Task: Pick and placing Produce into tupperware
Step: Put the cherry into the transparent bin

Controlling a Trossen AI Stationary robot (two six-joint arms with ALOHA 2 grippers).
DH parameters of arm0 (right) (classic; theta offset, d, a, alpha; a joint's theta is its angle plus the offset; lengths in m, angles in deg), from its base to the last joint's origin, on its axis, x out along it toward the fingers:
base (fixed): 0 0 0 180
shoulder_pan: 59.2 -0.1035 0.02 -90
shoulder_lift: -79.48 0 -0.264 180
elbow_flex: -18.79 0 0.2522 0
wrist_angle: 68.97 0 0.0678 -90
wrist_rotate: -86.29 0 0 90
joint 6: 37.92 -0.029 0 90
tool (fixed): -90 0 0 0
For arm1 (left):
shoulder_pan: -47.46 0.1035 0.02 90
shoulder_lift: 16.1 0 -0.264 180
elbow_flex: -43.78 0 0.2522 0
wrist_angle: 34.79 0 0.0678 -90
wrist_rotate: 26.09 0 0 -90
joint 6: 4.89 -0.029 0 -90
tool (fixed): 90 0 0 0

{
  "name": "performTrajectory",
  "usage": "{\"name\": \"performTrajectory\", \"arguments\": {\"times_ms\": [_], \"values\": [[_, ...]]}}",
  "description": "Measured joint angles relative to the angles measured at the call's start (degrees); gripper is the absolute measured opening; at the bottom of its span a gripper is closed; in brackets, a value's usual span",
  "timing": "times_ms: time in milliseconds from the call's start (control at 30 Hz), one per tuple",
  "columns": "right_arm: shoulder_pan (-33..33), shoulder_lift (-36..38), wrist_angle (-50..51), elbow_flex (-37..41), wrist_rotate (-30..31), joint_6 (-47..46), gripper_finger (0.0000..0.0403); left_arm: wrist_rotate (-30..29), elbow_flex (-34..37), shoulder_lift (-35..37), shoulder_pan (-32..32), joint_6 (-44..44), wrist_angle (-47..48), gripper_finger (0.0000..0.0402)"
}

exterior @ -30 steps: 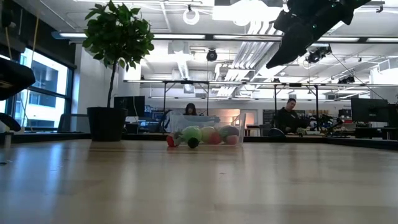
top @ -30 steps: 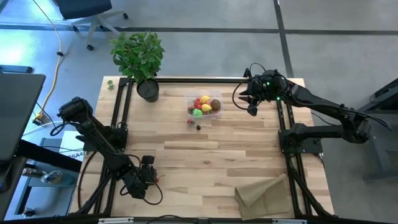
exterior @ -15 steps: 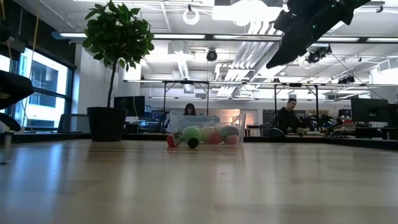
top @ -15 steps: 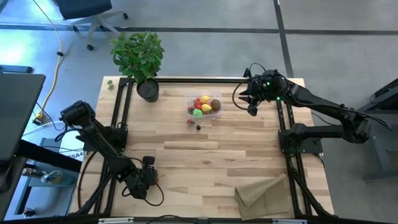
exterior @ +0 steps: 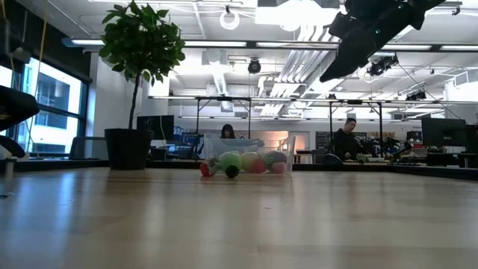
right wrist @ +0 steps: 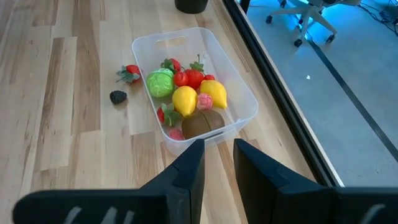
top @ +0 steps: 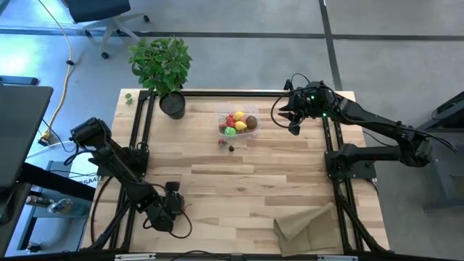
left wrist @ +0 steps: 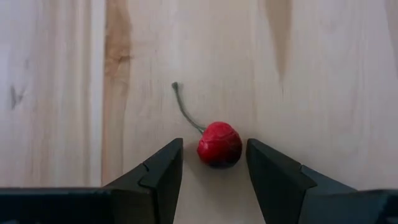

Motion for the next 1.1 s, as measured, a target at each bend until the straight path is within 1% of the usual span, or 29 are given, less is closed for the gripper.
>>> {"name": "performTrajectory", "arguments": {"times_ms": [133, 500, 800, 1100], "values": [[0.0, 0.0, 0.0, 0.0, 0.0, 0.0, 0.0076, -1.4, 0.0, 0.0, 0.0, 1.2, 0.0, 0.0166], [0.0, 0.0, 0.0, 0.0, 0.0, 0.0, 0.0076, -1.6, 0.0, 0.0, 0.0, 2.1, 0.0, 0.0166], [0.0, 0.0, 0.0, 0.0, 0.0, 0.0, 0.0076, -1.7, 0.0, 0.0, 0.0, -1.1, -1.7, 0.0166], [0.0, 0.0, 0.0, 0.0, 0.0, 0.0, 0.0076, -1.7, 0.0, -0.2, 0.0, -1.3, -1.6, 0.0165]]}}
